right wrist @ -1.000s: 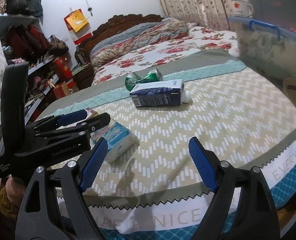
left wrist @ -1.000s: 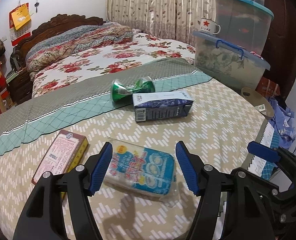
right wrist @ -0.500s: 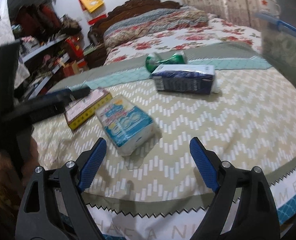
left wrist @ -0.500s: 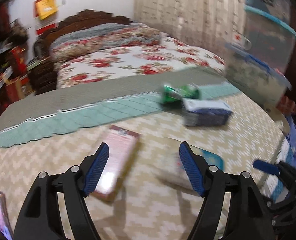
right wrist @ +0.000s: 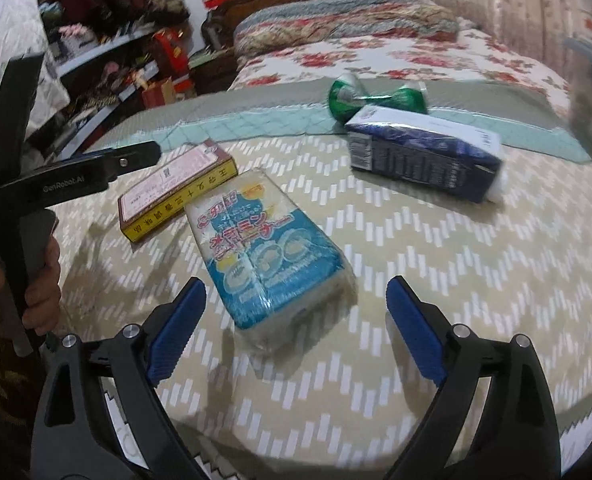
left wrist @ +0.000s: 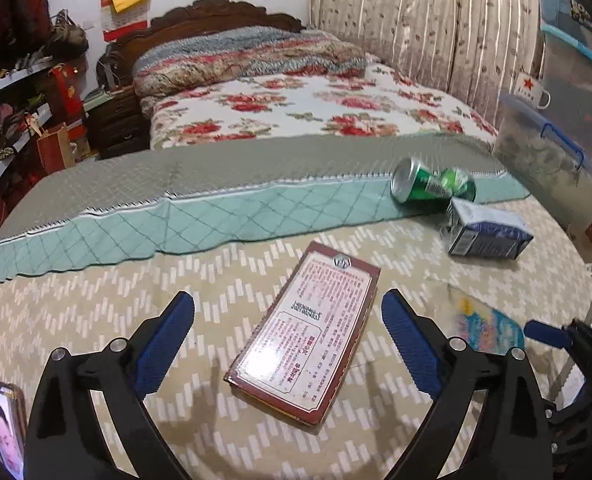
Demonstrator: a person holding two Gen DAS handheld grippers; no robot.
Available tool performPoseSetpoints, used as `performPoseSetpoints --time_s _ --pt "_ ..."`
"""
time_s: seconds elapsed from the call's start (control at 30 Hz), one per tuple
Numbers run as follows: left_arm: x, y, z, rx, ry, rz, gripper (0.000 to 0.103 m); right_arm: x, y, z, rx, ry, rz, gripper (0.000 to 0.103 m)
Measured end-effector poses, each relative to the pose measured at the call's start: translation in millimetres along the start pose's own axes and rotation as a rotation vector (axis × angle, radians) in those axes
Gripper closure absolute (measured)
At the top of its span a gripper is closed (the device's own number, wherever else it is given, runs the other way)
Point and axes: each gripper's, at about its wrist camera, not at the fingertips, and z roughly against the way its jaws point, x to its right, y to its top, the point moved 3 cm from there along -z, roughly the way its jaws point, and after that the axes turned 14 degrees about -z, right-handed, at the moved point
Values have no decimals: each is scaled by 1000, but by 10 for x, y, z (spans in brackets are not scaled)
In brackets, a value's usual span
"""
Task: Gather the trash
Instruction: 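Grasp the blue tissue pack with the right tool while the left grasps the pink box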
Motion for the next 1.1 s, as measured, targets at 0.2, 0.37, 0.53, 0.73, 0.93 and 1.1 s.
performPoseSetpoints --time_s 0.2,0.37,0.53,0.73,0.93,1.1 --pt "65 -78 -187 -50 -16 -24 12 -67 36 -199 -49 -11 68 12" --pt "132 -159 -351 -100 -33 -53 31 -134 -21 -192 -19 -7 118 32" --pt "292 -120 -233 -62 -79 -77 42 12 -132 30 55 -31 100 34" --pt "917 29 -67 -17 -229 -149 42 591 -239 438 126 -99 -55 34" --pt "1837 90 -33 -20 -385 -281 41 1214 -393 839 177 -172 -226 32" --pt "2307 42 -146 -61 -302 -381 24 1504 -520 945 179 -206 -268 20"
